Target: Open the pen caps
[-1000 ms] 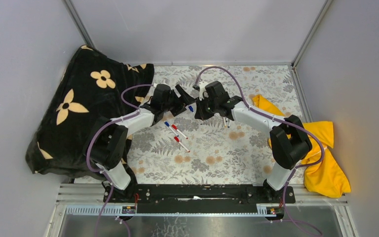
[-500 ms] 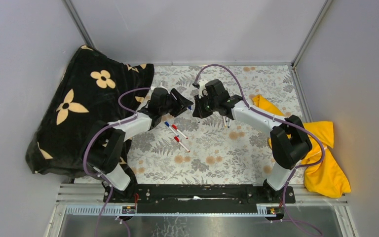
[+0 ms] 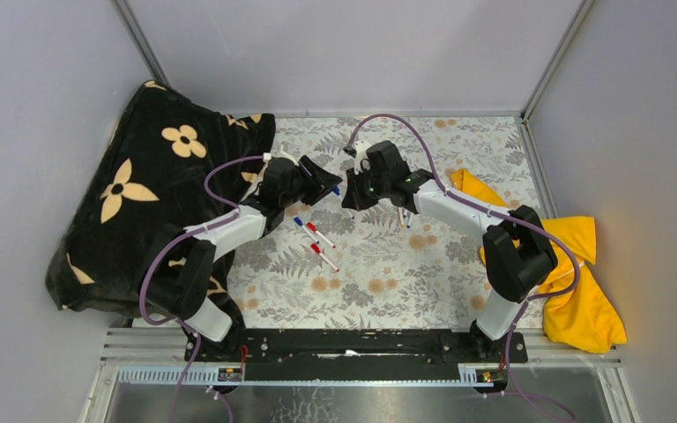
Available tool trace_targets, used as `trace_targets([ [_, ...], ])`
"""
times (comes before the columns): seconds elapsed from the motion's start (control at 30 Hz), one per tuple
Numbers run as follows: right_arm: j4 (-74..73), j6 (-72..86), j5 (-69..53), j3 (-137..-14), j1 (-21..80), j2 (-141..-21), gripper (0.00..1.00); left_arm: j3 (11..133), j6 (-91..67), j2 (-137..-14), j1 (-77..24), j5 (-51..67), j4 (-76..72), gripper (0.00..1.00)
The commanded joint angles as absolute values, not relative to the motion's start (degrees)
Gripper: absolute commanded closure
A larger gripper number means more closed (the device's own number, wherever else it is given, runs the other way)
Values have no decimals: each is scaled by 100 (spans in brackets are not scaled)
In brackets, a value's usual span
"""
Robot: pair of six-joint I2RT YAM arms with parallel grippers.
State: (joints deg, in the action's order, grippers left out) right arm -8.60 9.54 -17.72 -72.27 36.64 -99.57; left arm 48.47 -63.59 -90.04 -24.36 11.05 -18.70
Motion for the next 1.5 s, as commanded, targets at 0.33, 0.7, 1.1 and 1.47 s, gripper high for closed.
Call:
trace_targets([
  [0.33,-561,1105,-2055,-7452,3686,-9792,100,4743,-6469,-8934,-2468,1136,-2468,55],
  [0.7,-550,1102,-1998,-7453,3684,-9760,100,4662,-6401,-8906,-2470,1338,-2632,74],
  [1.1,-608,1001,-1930,-7466,3687,-9669,91,4585,-6441,-8852,-2469,1270,-2635,100],
  [1.47,-752,912,-1944,-7702,3683,-9826,70,4699,-6478,-8897,-2470,1317,-2553,100],
])
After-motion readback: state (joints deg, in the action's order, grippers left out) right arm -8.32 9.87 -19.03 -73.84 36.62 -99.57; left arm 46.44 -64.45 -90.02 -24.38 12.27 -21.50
